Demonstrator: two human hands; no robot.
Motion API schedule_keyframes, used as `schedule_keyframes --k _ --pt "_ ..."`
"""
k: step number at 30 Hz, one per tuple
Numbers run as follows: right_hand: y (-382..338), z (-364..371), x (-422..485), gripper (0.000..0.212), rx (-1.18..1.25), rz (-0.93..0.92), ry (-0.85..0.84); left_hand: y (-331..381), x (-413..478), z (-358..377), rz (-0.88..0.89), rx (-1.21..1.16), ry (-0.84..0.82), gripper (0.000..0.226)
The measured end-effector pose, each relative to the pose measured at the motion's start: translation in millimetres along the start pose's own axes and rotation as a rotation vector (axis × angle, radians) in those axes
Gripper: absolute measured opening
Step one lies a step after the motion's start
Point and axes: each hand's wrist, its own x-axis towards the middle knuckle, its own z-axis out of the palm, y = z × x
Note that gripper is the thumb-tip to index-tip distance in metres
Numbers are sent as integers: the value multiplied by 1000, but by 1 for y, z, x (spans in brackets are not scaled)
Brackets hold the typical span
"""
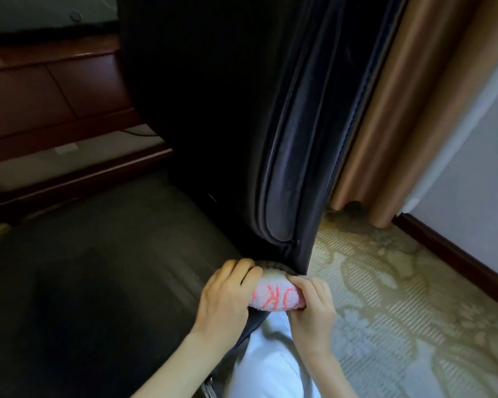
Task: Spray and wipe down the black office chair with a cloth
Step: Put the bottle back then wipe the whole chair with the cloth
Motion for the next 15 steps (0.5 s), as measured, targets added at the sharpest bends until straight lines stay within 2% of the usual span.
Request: schedule_keyframes --k 3,6,11,15 --pt "-15 -20 14 52 7 -99 -32 3 0 -18 -6 -8 15 44" --pt "-51 -51 49 38 21 -267 84 7 7 -56 8 -5 106 47" --pt "-141 -129 133 33 34 -505 346 42 42 -162 134 9 396 43" --pt "-199 -194 210 18 -9 -649 444 72 84 -240 190 77 592 36"
